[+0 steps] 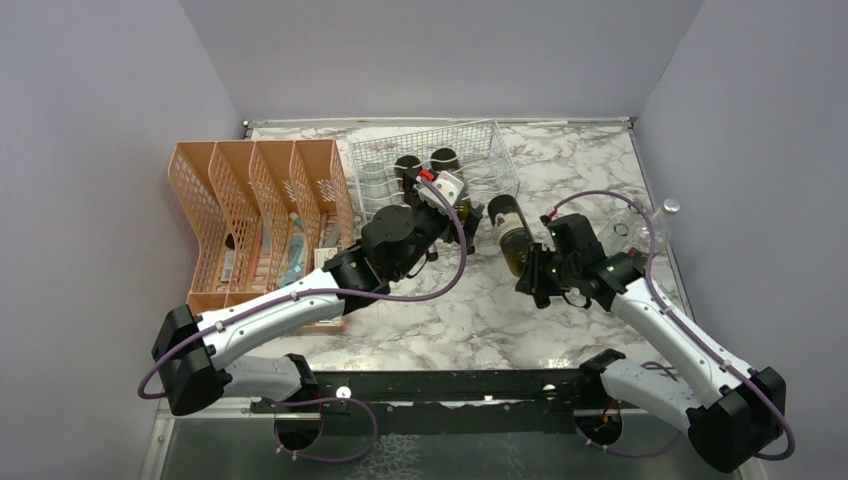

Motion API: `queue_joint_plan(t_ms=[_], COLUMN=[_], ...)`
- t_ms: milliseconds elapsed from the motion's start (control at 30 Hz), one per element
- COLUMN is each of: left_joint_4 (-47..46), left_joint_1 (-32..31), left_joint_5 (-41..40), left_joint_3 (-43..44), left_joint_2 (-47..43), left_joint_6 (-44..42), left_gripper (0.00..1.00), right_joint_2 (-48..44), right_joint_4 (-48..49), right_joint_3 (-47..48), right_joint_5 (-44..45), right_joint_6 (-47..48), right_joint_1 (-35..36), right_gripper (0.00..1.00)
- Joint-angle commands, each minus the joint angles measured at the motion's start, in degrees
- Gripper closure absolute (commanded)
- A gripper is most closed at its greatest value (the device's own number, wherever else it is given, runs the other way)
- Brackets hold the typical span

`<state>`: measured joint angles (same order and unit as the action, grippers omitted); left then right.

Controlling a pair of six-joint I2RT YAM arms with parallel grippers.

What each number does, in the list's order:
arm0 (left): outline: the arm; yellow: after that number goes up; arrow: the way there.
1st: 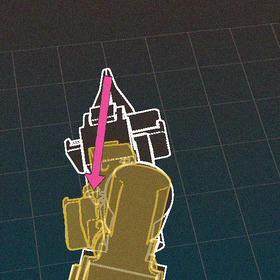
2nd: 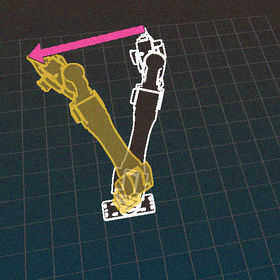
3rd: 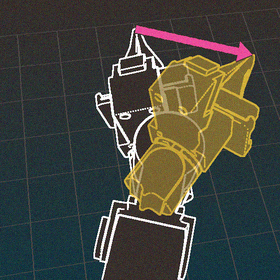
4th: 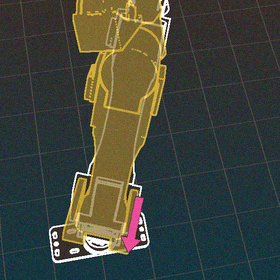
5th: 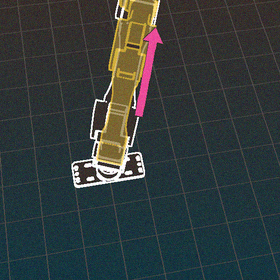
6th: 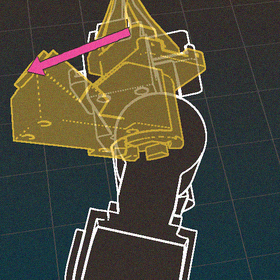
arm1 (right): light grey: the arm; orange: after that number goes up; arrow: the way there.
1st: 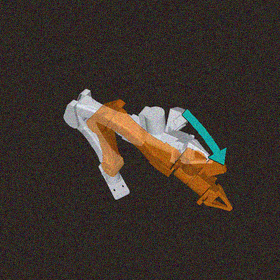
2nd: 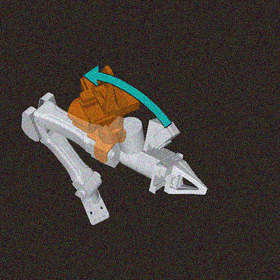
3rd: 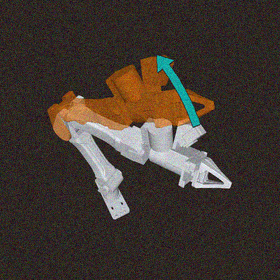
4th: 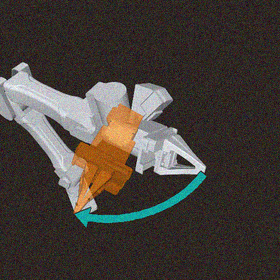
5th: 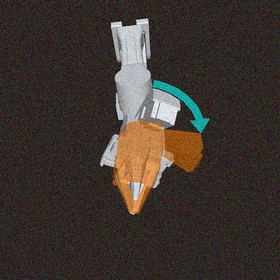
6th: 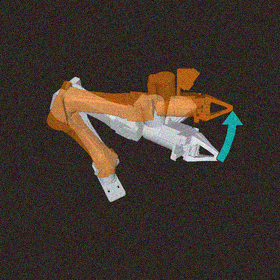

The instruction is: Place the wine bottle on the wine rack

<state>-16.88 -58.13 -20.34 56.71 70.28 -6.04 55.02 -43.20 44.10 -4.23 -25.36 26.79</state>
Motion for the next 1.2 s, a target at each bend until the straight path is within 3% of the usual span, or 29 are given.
queue_joint_plan(t_ms=[0, 833, 1167], left_joint_4=[4.1, 7.3, 8.3], left_joint_1=[-0.1, -0.1, -0.1], left_joint_5=[1.0, 0.1, 0.1], left_joint_3=[2.5, 2.4, 2.8], left_joint_2=[-1.6, -3.3, -3.7], left_joint_6=[2.8, 3.0, 3.4], left_gripper=[0.01, 0.01, 0.01], right_joint_2=[1.1, 10.7, 17.4], right_joint_4=[14.1, 27.7, 41.8], right_joint_3=[0.1, -1.5, -1.4], right_joint_5=[-0.3, 1.9, 4.5], right_joint_6=[-0.2, 1.4, 6.3], right_joint_1=[0.0, 0.0, 0.0], right_gripper=[0.99, 0.99, 0.99])
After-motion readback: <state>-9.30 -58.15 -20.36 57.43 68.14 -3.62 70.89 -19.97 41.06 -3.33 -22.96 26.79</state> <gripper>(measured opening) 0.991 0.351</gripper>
